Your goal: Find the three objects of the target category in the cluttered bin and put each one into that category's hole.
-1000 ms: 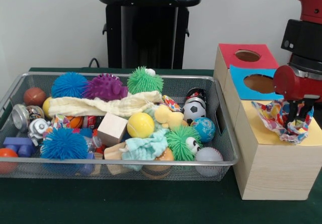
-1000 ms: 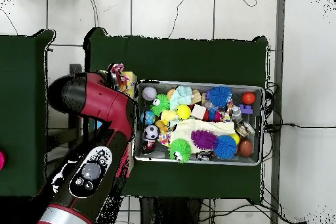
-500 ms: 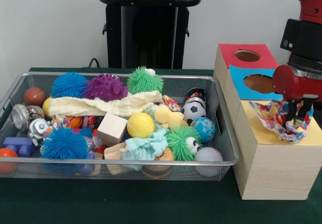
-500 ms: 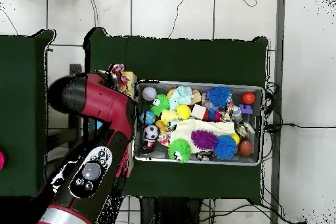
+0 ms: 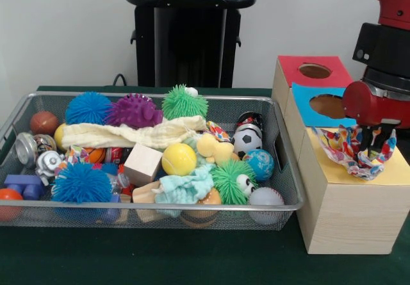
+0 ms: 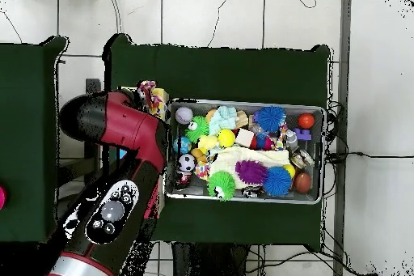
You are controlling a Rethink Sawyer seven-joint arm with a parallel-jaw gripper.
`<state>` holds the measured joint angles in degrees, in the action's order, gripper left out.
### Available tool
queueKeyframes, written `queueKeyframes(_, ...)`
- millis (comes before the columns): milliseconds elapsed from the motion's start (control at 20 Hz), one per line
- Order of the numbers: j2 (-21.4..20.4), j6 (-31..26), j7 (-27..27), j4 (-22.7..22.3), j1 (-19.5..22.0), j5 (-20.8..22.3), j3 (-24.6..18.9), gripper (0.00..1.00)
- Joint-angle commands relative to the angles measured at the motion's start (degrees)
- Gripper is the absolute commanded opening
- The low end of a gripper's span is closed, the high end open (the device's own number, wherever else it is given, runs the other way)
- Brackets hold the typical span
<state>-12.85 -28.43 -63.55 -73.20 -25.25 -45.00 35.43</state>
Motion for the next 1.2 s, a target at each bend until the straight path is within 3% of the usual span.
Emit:
queueKeyframes(50,3.4,-4.3,-12.2,-8.3,3.2,4.6,-9.0,0.0)
queueKeyframes(1200,4.1,-6.8,-15.3,-9.8,1.6,3.9,-10.9,0.0)
